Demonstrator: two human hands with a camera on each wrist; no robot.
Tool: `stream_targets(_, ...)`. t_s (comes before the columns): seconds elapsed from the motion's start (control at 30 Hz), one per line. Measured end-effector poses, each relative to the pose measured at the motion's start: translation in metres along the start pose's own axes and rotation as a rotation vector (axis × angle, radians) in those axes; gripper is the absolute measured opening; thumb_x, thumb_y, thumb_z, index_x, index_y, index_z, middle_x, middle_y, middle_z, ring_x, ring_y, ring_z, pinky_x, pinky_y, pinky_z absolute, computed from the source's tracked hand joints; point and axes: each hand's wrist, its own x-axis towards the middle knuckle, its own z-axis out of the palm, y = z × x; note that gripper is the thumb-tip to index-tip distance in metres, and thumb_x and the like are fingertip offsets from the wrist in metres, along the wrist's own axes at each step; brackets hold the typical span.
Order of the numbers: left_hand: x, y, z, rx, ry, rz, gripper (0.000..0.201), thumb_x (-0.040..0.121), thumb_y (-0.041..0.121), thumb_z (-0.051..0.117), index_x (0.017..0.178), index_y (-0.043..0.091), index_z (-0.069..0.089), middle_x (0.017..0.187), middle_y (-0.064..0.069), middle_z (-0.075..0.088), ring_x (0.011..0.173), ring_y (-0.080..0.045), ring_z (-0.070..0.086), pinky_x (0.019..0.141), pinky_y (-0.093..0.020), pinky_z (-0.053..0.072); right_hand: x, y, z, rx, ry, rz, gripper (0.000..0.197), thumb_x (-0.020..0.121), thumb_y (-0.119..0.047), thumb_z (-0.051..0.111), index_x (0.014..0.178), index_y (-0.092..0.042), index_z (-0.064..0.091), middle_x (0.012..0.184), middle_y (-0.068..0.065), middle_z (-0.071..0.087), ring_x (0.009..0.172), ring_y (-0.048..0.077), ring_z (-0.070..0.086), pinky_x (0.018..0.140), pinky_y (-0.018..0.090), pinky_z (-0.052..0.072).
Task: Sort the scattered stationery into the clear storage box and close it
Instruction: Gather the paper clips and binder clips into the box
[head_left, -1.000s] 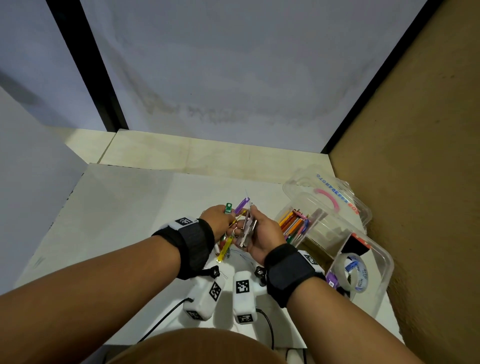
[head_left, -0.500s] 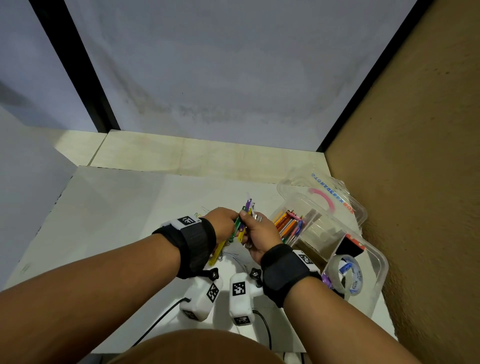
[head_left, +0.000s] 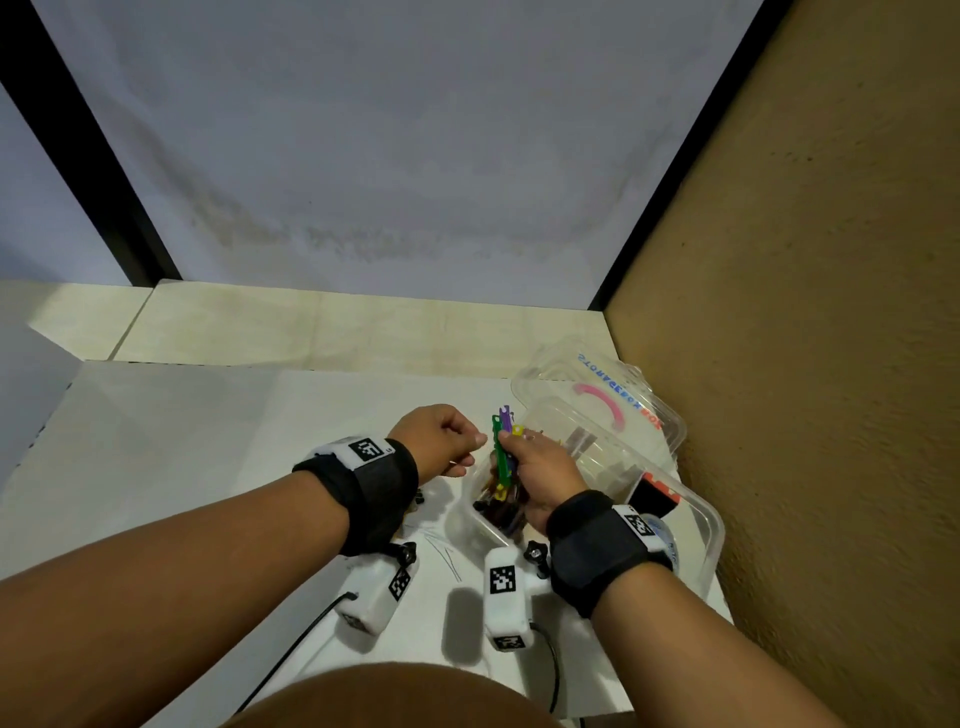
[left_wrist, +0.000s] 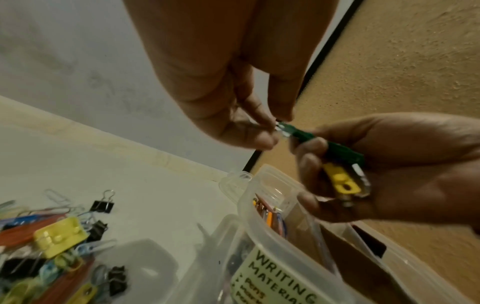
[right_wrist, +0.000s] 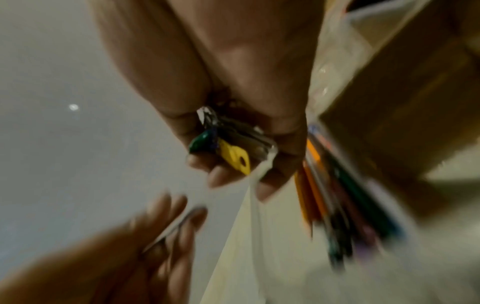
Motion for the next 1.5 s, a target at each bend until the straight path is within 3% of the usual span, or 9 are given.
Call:
stream_targets(0.13,0.007,0.000,0.008,0.286,-0.074,0.059,0.011,0.088,0.011,0.062,0.083,0.020,0.060,0.080,0.004,0.058,0.073,-0.012,0.056,0.067,-0.024,0.050,-0.008,-0.025,-0.043,-0.118,0.021,0.030,0.017,0.099,-0.011,0.044,0.083,-0.009,0.046,0.060,0.008,0.048,0.042,0.014,0.051,0.045,0.029,0.049)
stream_targets(0.37,0.011,-0.014,0.022,0.664,-0.128,0.045,0.047,0.086,0.022,0.066,0.130,0.022,0.047,0.123,0.001,0.057,0.089,-0.014,0.052,0.081,-0.025,0.043,-0.003,-0.038,-0.108,-1.143,0.152,0.131,0.026,0.092,-0.014,0.052,0.068,-0.012,0.046,0.071,0.006,0.051,0.068,0.022,0.052,0.061,0.024,0.041)
stream_targets(0.57,0.008,-0.023,0.026,0.718,-0.134,0.016,0.052,0.091,0.018,0.060,0.138,0.024,0.038,0.126,0.001,0.056,0.110,-0.020,0.057,0.085,-0.025,0.042,0.009,-0.027,-0.084,-1.513,0.040,0.212,0.028,0.095,-0.010,0.046,0.118,0.000,0.060,0.100,0.014,0.056,0.094,0.024,0.054,0.086,0.029,0.043)
stream_targets(0.83,0.006,-0.030,0.026,0.644,-0.098,0.013,0.048,0.092,0.019,0.057,0.136,0.026,0.041,0.124,0.002,0.057,0.107,-0.018,0.058,0.078,-0.022,0.039,0.029,-0.023,-0.061,-1.661,-0.106,0.207,0.029,0.096,-0.009,0.046,0.123,-0.003,0.057,0.094,0.010,0.061,0.096,0.024,0.054,0.095,0.030,0.044)
stream_targets(0.93,0.005,-0.033,0.025,0.603,-0.079,0.005,0.044,0.092,0.021,0.057,0.134,0.026,0.044,0.122,0.001,0.058,0.107,-0.019,0.058,0.079,-0.023,0.039,0.032,-0.023,-0.066,-1.729,-0.134,0.198,0.026,0.093,-0.008,0.052,0.118,-0.002,0.059,0.076,0.005,0.054,0.090,0.025,0.055,0.080,0.030,0.044)
stream_targets(1.03,0.004,-0.034,0.024,0.584,-0.081,-0.003,0.043,0.092,0.023,0.057,0.133,0.024,0.044,0.122,0.000,0.058,0.108,-0.020,0.058,0.082,-0.024,0.040,0.033,-0.019,-0.069,-1.767,-0.100,0.204,0.008,0.090,-0.006,0.053,0.088,-0.003,0.060,0.063,0.001,0.042,0.074,0.021,0.051,0.071,0.026,0.040)
stream_targets(1.13,0.003,-0.035,0.023,0.579,-0.081,-0.005,0.042,0.093,0.025,0.057,0.133,0.023,0.045,0.122,-0.001,0.058,0.109,-0.020,0.058,0.082,-0.023,0.040,0.031,-0.018,-0.071,-1.769,-0.058,0.186,0.030,0.091,-0.009,0.053,0.062,-0.009,0.045,0.061,0.002,0.041,0.075,0.023,0.050,0.069,0.026,0.039)
stream_targets(1.3,0.002,-0.043,0.016,0.570,-0.091,-0.011,0.040,0.092,0.036,0.055,0.129,0.022,0.047,0.118,0.001,0.061,0.106,-0.020,0.059,0.085,-0.027,0.044,0.029,-0.024,-0.070,-1.633,-0.013,0.044,0.019,0.090,-0.015,0.056,0.106,-0.007,0.060,0.095,0.010,0.065,0.095,0.026,0.061,0.081,0.030,0.048)
stream_targets(1.5,-0.001,-0.063,-0.005,0.603,-0.060,-0.051,0.034,0.094,0.034,0.051,0.125,0.018,0.053,0.117,-0.001,0.063,0.109,-0.018,0.058,0.086,-0.024,0.041,0.015,-0.034,-0.027,-1.384,0.068,-0.207,0.017,0.087,-0.017,0.054,0.092,-0.004,0.064,0.087,0.010,0.062,0.088,0.027,0.060,0.072,0.027,0.043)
